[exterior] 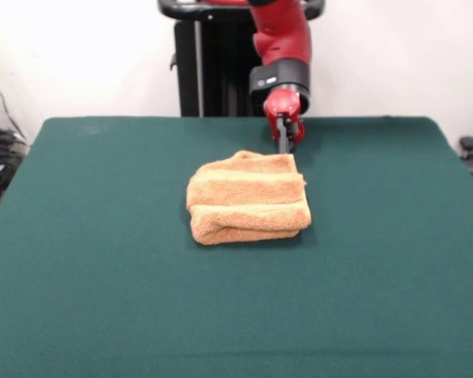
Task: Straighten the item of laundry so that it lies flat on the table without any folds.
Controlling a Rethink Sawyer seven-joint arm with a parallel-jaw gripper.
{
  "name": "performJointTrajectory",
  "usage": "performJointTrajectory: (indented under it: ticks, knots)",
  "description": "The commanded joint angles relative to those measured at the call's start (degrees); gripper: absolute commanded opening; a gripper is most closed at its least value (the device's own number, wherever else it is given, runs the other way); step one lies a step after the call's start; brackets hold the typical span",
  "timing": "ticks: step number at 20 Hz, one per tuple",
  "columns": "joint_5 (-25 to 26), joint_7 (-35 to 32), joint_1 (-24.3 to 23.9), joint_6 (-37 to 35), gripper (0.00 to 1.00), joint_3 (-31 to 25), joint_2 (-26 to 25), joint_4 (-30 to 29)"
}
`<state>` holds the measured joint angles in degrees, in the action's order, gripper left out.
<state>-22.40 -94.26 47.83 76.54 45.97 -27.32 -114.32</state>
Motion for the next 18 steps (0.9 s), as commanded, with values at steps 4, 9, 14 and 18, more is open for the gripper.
performJointTrajectory:
  ticks: [4,9,14,18]
  knots:
    - [0.89,-2.02,1.75,-5.56,1.0,-5.53,1.55,7.31]
    - [0.46,-2.04,2.04,-5.25,1.0,-5.14,2.05,6.56]
    - [0.23,-1.03,2.56,-6.31,1.0,-4.92,2.1,6.48]
    - [0.2,-0.25,2.53,-6.93,1.0,-4.89,1.5,7.01]
